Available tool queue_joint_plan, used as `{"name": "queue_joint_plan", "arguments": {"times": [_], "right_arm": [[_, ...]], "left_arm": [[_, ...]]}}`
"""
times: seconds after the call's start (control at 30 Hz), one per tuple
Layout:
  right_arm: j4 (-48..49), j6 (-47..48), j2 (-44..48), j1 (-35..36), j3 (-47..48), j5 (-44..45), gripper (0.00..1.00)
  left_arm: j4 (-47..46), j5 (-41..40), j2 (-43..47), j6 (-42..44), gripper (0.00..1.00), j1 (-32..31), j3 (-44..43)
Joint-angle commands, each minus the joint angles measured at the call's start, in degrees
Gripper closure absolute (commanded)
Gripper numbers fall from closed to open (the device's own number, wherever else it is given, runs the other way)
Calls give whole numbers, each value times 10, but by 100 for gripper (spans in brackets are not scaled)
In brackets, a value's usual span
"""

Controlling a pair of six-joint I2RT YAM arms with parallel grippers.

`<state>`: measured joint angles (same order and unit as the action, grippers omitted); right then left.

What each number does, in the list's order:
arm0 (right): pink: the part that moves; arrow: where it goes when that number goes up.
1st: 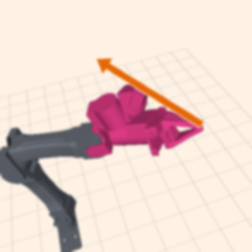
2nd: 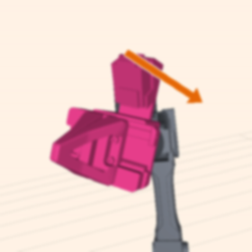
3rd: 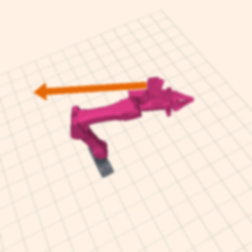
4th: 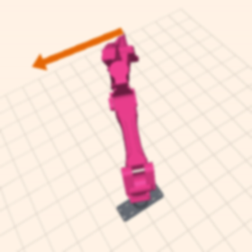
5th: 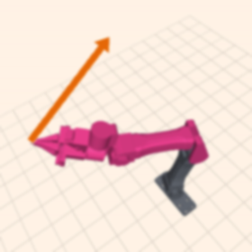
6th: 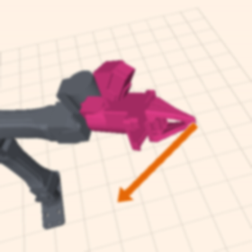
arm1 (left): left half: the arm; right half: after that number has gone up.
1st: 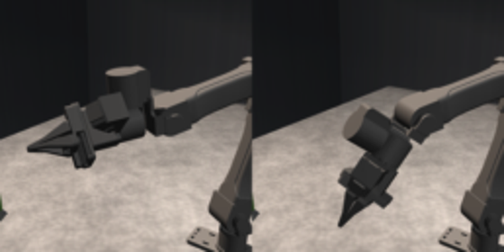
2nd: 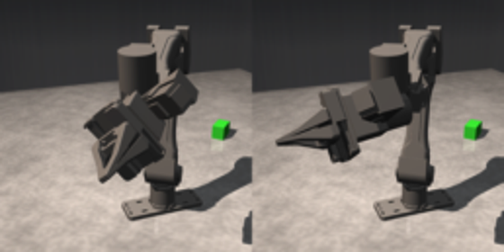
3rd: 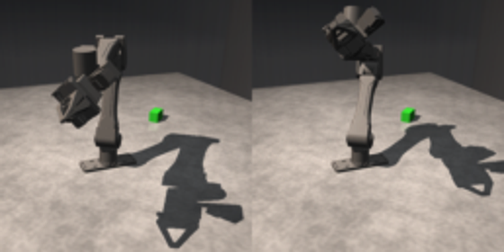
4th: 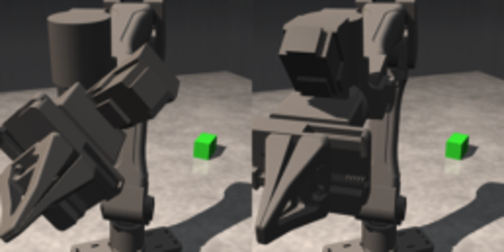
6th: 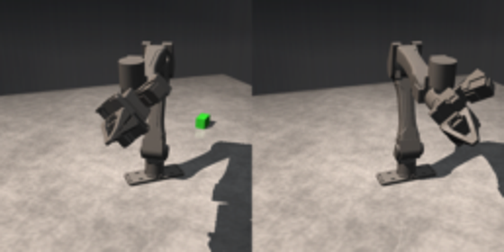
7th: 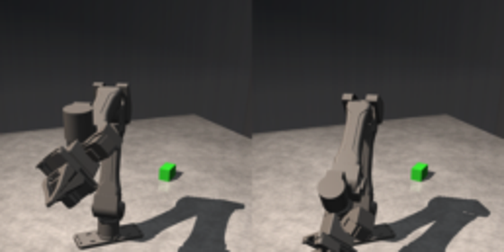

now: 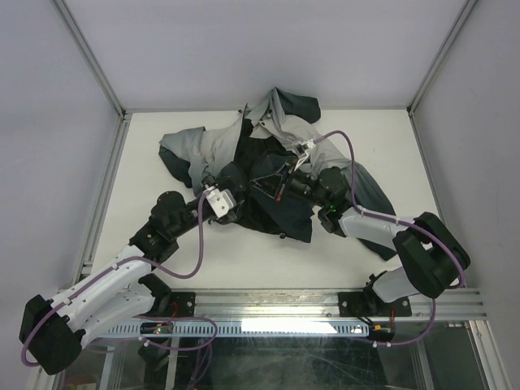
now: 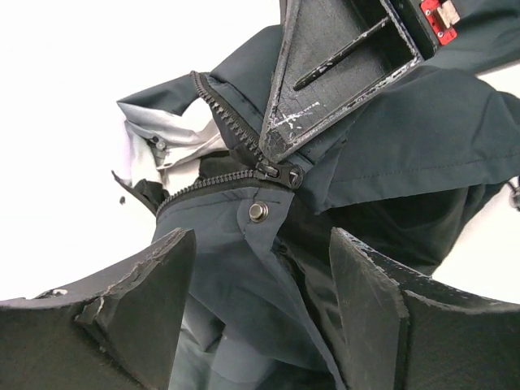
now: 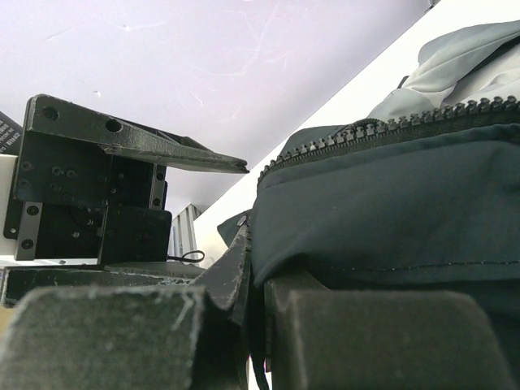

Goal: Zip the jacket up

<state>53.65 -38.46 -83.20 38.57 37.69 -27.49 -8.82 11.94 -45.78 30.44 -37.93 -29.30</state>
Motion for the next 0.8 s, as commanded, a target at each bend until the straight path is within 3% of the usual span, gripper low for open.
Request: {"name": "queue_joint_plan", "arguments": {"times": [0.0,0.2,0.5,0.77], "right_arm": [[18,6,27,2,18,23,100],[17,6,27,3,18,26,100],[12,6,22,2,27,29,100],[-9,7,17,2,39,39,100]], "left_arm": [[-79,10,-22,74,33,-8,-1],[-97,11,-52,105,44,-10,-1],[-119,19,-88,130,51,-12,-10],[-128,29,-82,141,83,-16,-9]]}}
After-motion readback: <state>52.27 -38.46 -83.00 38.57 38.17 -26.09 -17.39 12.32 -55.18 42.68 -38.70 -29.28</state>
